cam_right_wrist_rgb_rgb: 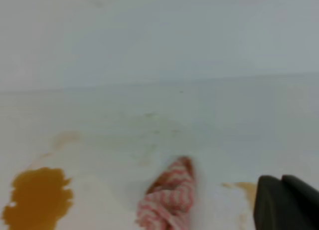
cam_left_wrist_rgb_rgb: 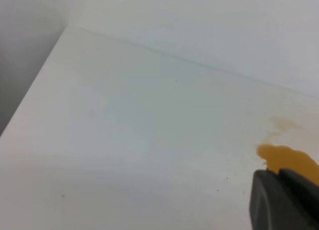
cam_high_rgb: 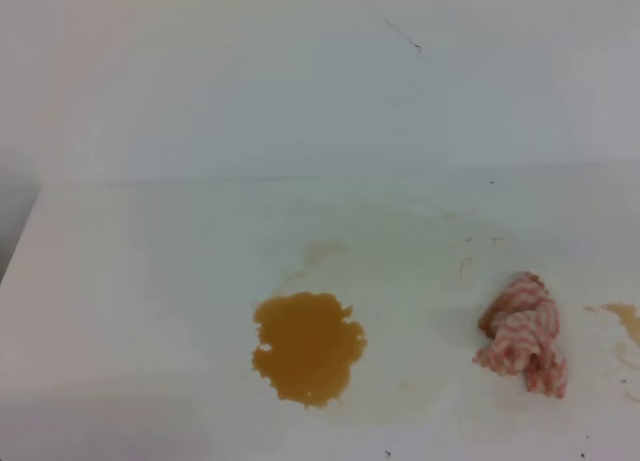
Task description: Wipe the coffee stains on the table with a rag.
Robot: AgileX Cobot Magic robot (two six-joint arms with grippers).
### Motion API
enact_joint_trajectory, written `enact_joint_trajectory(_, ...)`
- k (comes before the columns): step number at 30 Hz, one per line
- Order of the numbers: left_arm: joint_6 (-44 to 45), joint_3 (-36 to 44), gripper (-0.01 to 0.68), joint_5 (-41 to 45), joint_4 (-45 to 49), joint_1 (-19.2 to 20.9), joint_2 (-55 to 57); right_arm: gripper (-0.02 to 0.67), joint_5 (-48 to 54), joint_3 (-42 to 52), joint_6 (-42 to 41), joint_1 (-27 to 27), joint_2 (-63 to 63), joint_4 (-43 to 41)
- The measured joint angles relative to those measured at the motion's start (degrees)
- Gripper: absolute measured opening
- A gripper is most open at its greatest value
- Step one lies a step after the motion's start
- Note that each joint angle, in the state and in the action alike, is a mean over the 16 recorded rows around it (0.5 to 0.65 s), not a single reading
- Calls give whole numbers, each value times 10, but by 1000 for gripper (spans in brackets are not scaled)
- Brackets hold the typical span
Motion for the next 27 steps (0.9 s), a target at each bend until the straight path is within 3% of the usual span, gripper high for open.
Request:
enact_joint_trajectory(5, 0, 0, 0, 0, 0, 0, 0, -1, 32, -2, -93, 18, 66, 70)
enact_joint_trajectory(11, 0, -1, 0, 0, 0, 0, 1, 2, 59, -3, -133, 42, 160, 96)
enact_joint_trajectory(27, 0, 0, 0, -2, 0, 0, 0, 24, 45, -33, 23, 159, 343, 6)
